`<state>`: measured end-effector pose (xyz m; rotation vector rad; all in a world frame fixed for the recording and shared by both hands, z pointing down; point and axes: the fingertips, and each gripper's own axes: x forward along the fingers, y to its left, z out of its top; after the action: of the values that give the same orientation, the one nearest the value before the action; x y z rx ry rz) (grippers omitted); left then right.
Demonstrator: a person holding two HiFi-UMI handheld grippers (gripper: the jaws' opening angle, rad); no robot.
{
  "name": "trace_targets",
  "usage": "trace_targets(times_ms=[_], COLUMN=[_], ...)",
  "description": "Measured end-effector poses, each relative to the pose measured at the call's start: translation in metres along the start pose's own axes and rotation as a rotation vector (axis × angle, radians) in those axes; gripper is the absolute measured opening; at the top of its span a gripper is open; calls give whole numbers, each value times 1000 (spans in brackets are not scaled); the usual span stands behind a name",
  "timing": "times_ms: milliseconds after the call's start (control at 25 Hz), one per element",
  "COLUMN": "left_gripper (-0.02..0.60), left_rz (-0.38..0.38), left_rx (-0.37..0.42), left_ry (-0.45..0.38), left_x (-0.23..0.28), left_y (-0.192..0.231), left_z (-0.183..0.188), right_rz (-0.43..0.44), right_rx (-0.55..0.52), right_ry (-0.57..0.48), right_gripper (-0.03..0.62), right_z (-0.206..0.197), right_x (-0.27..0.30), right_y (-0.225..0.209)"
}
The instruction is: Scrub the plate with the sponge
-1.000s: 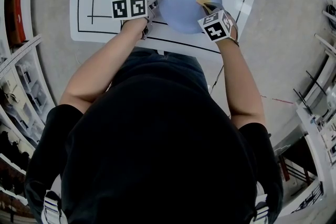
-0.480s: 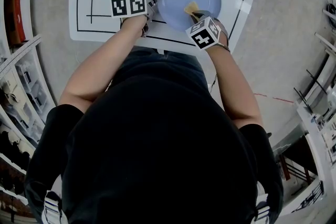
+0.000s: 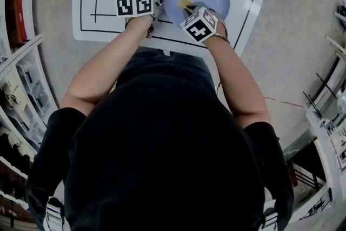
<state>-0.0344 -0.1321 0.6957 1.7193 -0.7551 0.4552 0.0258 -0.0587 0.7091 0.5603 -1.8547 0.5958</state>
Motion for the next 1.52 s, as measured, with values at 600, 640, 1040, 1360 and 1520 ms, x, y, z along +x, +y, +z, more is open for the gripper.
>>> trace_targets(times_ms=[600, 640, 1040, 1360, 1520], left_gripper=[30, 31, 103, 114, 114], left_rz=[2, 3, -23, -80, -111], left_rx=[3, 5, -8, 108, 253], left_ry=[1, 2, 35, 3, -92], left_x=[-2, -2, -1, -20, -41], left_y=[1, 1, 6, -3, -20], left_z=[-4, -4, -4, 15, 41], right_rz=[-17, -20, -5, -29, -55], right_rx=[7, 6, 51, 161, 207], right_ry=[-30, -32, -135, -293, -355], right_gripper=[29, 29, 28, 28, 28], right_z=[19, 19, 27, 37, 41], right_x=[2, 2, -15, -53, -74], right_y=[-13, -13, -16, -26, -35])
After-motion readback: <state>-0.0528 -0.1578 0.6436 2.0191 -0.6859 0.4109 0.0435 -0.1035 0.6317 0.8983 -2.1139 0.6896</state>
